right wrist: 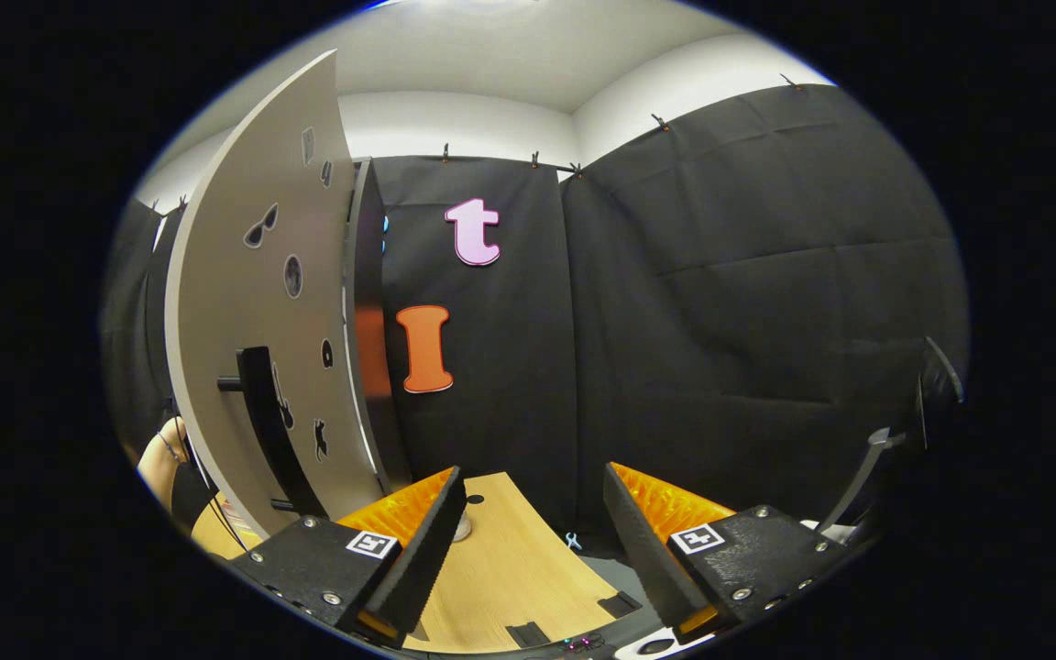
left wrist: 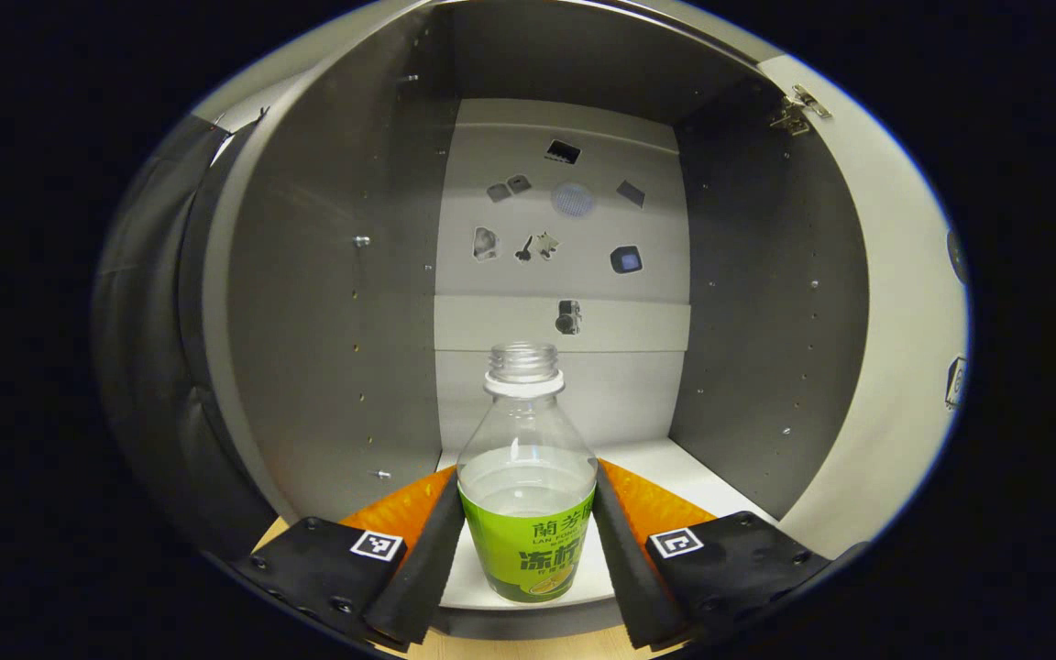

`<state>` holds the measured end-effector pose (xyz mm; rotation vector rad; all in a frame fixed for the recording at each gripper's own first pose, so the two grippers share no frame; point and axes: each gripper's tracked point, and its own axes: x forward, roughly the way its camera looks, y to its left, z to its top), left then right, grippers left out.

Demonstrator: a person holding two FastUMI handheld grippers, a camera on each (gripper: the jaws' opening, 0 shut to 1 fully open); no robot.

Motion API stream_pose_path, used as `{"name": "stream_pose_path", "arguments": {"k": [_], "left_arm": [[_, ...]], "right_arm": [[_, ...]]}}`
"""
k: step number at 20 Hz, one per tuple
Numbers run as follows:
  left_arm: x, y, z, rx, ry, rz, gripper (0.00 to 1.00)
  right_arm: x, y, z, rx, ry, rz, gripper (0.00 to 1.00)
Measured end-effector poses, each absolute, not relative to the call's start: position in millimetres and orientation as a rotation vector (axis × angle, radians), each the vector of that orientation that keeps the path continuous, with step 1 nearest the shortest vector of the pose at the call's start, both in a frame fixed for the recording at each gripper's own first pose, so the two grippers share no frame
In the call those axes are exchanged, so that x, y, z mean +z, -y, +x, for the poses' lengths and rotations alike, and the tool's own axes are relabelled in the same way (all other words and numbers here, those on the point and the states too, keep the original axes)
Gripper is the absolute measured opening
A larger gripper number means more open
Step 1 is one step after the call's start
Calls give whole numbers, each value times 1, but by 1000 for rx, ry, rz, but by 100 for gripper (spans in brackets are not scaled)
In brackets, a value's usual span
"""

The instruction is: Open the cabinet door with the right hand, grasp the bottle in the cabinet with the left hand and place it on the coaster, then close the cabinet door with the right hand.

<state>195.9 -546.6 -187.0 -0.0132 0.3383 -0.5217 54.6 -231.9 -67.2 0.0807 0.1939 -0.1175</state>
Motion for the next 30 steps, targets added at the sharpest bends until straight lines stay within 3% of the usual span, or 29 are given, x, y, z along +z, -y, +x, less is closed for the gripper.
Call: {"name": "stream_pose_path", "arguments": {"k": [2,3,7,9,11,12,13,18,19,25,26,27,30], "left_arm": [[-172,535,182,-530,-322,-28,83],[-168,529,176,-535,-312,-31,83],[-152,492,151,-516,-283,-10,81],[-149,472,137,-507,-273,-6,83],[-150,451,124,-488,-247,41,83],[-152,440,119,-477,-236,67,82],[-155,430,112,-470,-231,84,82],[-201,389,88,-440,-283,105,83],[-208,381,83,-440,-301,107,82],[-274,340,59,-399,-375,49,83],[-286,333,56,-394,-371,58,83],[-299,329,54,-391,-372,68,83],[-342,323,41,-399,-407,55,83]], "right_arm": [[-65,228,55,-101,-190,81,98],[-64,226,53,-94,-188,81,93],[-64,219,45,-55,-179,93,97],[-66,214,41,-37,-181,95,88],[-64,208,39,-15,-181,94,88],[-62,206,37,-8,-177,90,97],[-60,206,38,-3,-173,88,98],[-60,192,43,34,-177,98,98],[-60,189,44,42,-180,93,93],[-61,177,44,73,-195,65,93],[-60,176,44,73,-196,65,98],[-60,176,46,73,-199,67,93],[-59,176,47,66,-205,59,97]]}}
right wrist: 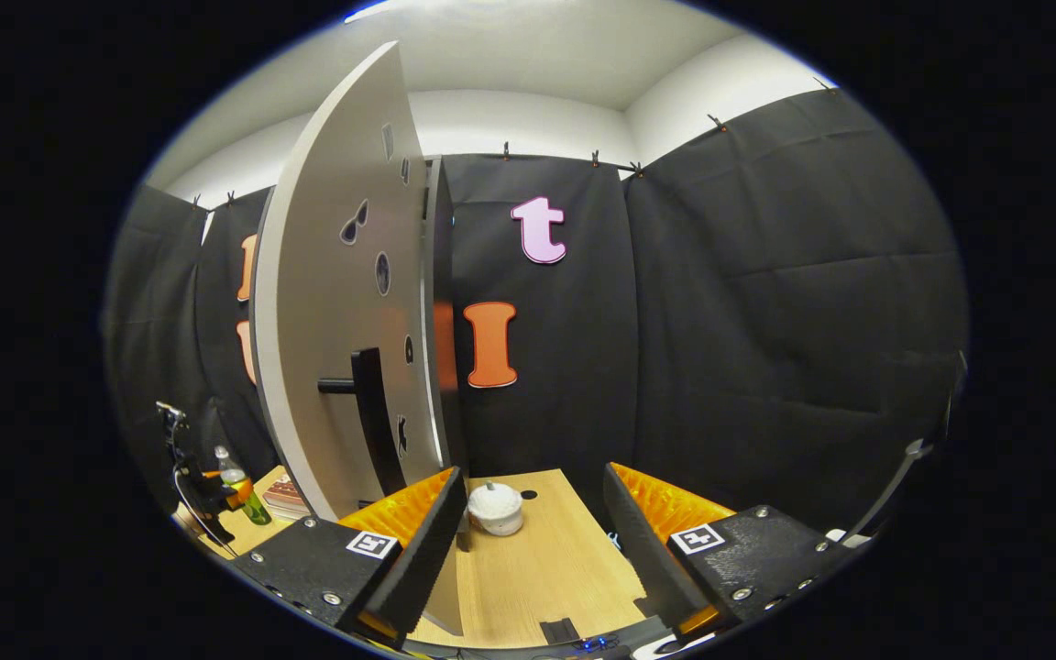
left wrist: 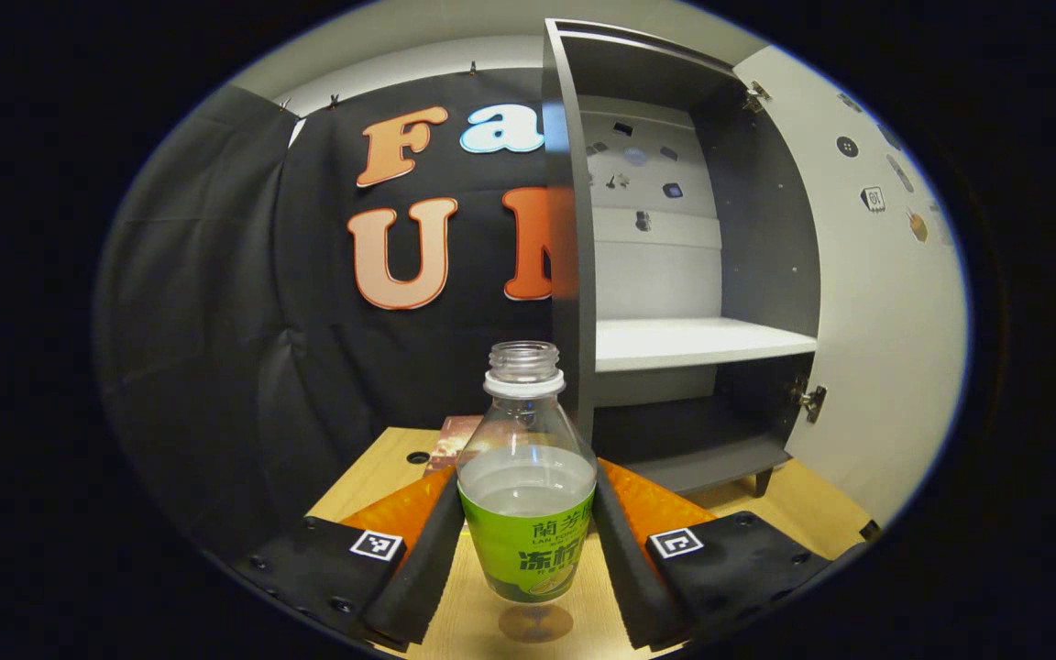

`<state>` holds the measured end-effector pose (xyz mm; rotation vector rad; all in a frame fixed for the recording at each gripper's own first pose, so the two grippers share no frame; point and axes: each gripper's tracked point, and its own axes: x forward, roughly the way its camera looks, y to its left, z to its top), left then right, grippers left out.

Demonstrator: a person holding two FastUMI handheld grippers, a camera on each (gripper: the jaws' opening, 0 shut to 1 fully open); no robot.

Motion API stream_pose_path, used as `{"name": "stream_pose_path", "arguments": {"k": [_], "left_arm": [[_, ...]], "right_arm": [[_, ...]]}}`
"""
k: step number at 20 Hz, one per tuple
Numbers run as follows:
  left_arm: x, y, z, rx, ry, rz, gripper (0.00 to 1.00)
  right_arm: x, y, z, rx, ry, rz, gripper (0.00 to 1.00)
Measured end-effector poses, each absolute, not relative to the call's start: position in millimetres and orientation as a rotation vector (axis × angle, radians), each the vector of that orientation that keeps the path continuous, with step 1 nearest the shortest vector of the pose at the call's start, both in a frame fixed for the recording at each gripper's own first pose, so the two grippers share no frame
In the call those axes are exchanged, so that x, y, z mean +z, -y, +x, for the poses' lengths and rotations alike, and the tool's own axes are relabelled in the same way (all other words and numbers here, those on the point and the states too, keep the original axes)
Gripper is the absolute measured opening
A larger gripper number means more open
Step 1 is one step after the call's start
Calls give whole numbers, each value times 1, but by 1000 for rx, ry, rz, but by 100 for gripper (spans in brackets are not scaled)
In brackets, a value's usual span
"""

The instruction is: Open the cabinet door with the right hand, grasp the bottle in the cabinet with the left hand and place it on the coaster, then close the cabinet door with the right hand.

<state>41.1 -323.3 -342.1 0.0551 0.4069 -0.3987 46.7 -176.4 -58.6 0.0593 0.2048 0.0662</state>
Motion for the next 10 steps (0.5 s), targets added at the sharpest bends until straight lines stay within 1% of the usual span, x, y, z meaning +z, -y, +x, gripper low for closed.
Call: {"name": "stream_pose_path", "arguments": {"k": [1,3,10], "left_arm": [[-356,321,37,-401,-419,49,84],[-380,317,30,-395,-443,33,83],[-438,315,11,-389,-513,-19,83]], "right_arm": [[-60,177,47,62,-207,53,93],[-62,180,46,52,-217,39,93],[-73,177,41,33,-262,19,93]]}}
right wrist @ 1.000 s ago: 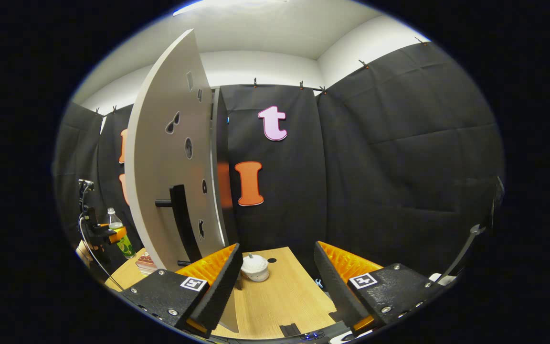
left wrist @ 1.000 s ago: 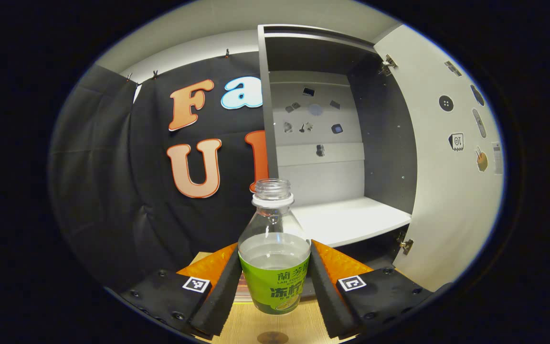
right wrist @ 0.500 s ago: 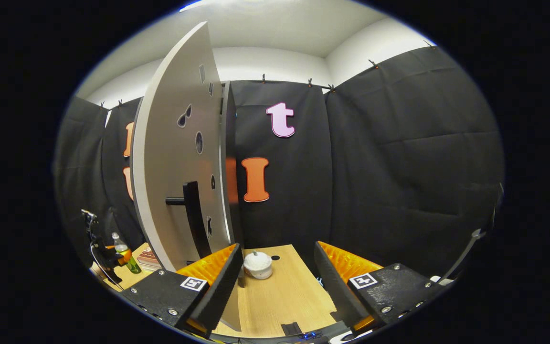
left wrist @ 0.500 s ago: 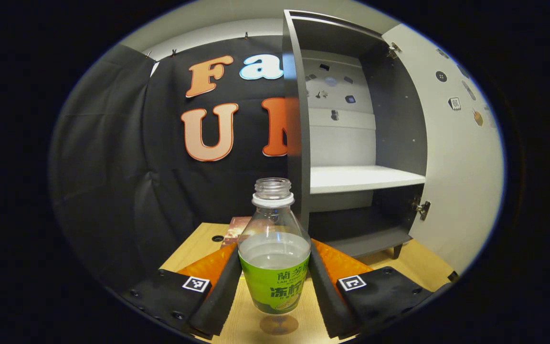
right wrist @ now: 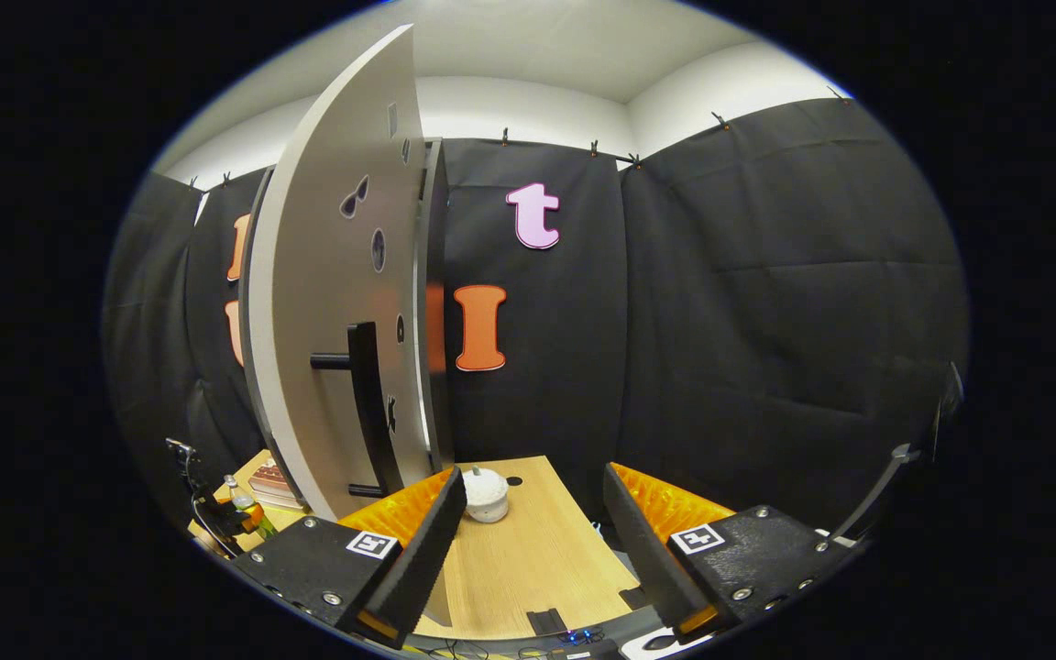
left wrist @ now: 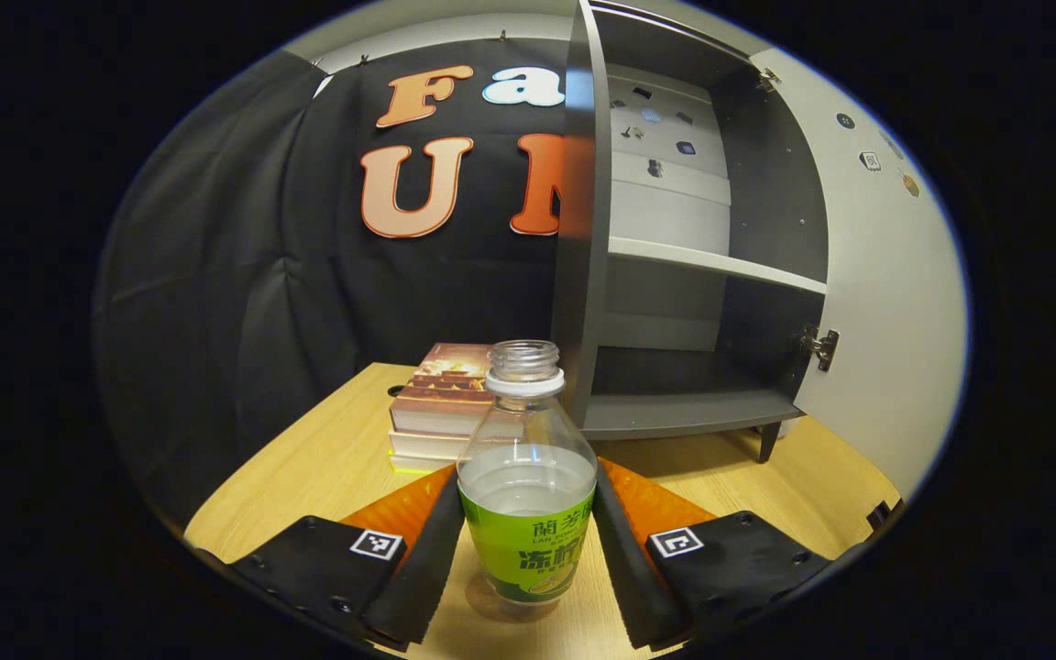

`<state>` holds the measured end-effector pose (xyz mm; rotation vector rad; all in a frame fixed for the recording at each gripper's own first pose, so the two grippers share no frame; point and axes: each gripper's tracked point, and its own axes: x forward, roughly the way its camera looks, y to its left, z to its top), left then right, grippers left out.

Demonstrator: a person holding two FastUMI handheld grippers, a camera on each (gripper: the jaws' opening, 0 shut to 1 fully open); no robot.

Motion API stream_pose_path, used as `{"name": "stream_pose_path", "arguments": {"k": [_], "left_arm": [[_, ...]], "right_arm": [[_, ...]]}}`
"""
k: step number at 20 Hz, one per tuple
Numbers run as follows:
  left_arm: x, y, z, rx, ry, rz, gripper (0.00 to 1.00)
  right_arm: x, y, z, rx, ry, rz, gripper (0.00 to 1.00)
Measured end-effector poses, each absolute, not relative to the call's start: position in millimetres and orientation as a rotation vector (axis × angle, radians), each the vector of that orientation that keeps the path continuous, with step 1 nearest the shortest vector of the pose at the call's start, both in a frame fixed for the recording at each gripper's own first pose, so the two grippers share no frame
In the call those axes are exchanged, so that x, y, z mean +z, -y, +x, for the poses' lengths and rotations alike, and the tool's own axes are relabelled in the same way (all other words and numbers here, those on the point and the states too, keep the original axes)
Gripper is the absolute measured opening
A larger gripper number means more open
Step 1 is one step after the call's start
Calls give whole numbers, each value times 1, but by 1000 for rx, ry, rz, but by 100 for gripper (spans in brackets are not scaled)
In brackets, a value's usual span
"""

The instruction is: Open the cabinet door with the right hand, grasp the bottle in the cabinet with the left hand and place it on the coaster, then close the cabinet door with the right hand.

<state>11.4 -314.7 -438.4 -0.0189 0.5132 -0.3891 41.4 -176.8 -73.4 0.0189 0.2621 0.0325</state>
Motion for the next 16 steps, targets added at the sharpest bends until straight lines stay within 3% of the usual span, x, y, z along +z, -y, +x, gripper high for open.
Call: {"name": "stream_pose_path", "arguments": {"k": [2,11,12,14,16], "left_arm": [[-449,312,9,-382,-525,-19,83],[-482,299,2,-357,-555,27,83],[-484,299,1,-353,-558,29,83],[-481,299,0,-354,-543,28,83],[-484,299,-2,-355,-545,36,85]], "right_arm": [[-77,174,42,31,-271,15,98],[-87,172,48,27,-300,43,98],[-87,172,48,25,-299,43,93],[-88,170,49,26,-300,43,93],[-89,170,50,28,-302,44,98]]}}
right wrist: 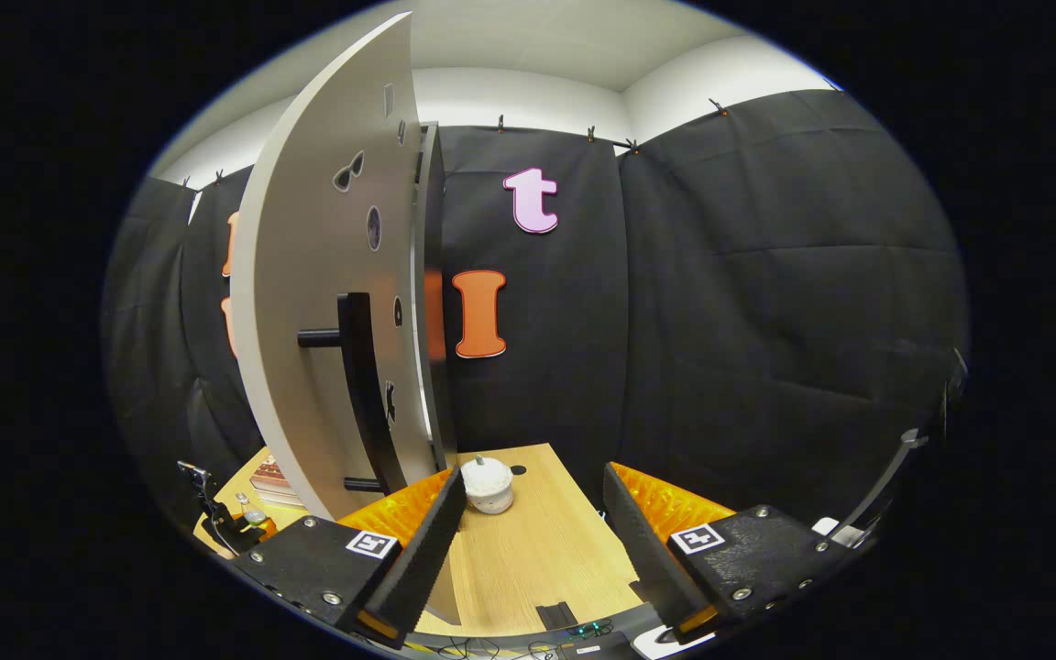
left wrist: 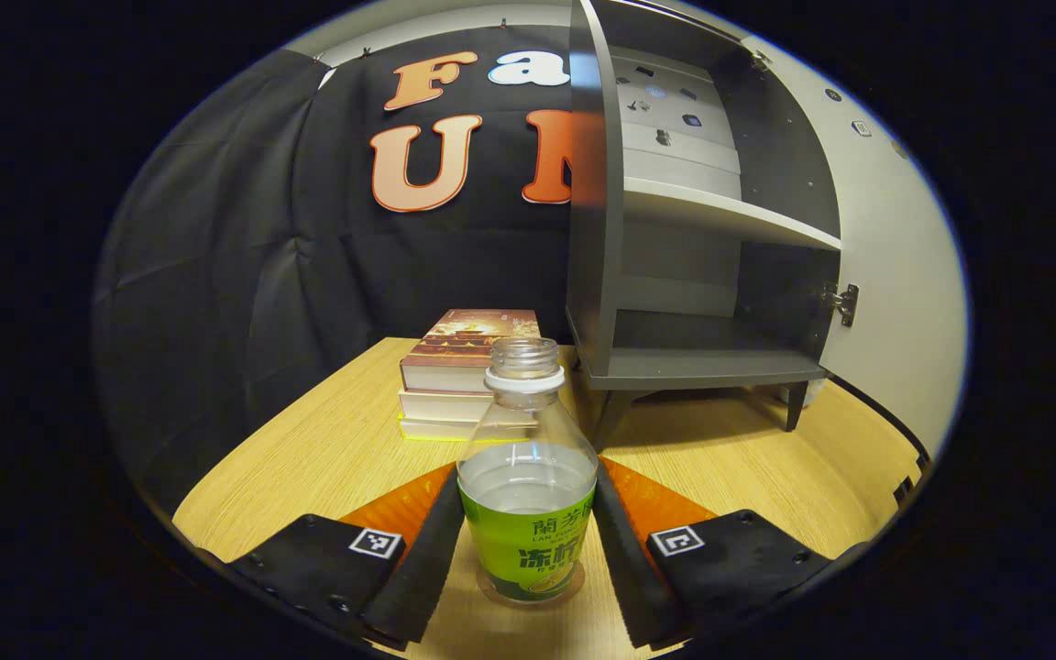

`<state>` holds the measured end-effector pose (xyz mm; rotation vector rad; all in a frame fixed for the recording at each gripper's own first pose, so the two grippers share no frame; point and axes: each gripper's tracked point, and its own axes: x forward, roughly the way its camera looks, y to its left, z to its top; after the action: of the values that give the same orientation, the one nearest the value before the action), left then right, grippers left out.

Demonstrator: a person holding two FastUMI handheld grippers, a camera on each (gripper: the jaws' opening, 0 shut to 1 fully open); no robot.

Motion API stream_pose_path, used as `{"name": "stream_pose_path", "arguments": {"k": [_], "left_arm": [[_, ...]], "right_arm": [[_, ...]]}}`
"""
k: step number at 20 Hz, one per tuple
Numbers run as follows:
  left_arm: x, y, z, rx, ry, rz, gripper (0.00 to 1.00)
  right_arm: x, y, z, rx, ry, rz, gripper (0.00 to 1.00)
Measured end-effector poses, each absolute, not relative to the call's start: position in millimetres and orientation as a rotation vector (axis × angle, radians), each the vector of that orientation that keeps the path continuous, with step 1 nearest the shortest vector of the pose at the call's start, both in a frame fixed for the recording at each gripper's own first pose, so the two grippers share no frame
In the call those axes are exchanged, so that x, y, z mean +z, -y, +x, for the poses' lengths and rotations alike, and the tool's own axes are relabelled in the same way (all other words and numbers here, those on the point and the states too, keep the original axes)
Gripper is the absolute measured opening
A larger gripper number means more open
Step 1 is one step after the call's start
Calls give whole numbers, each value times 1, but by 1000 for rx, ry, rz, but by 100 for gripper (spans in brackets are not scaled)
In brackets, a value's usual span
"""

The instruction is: Open the cabinet door with the right hand, grasp the bottle in the cabinet with the left hand and place it on the coaster, then close the cabinet door with the right hand.

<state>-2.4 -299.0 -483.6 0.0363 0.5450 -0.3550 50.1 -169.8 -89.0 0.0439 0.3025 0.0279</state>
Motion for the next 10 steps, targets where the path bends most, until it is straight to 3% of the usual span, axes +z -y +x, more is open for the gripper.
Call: {"name": "stream_pose_path", "arguments": {"k": [3,4,5,6,8,10], "left_arm": [[-485,300,-6,-357,-555,48,84],[-485,301,-7,-361,-558,49,84],[-483,303,-9,-364,-560,52,84],[-483,303,-9,-367,-561,58,84],[-481,302,-10,-364,-557,74,85],[-479,302,-11,-363,-555,80,87]], "right_arm": [[-93,168,51,32,-310,52,98],[-94,168,51,33,-314,55,93],[-95,167,50,35,-316,58,98],[-96,168,50,36,-318,59,93],[-95,170,48,37,-317,61,98],[-95,170,47,39,-319,63,93]]}}
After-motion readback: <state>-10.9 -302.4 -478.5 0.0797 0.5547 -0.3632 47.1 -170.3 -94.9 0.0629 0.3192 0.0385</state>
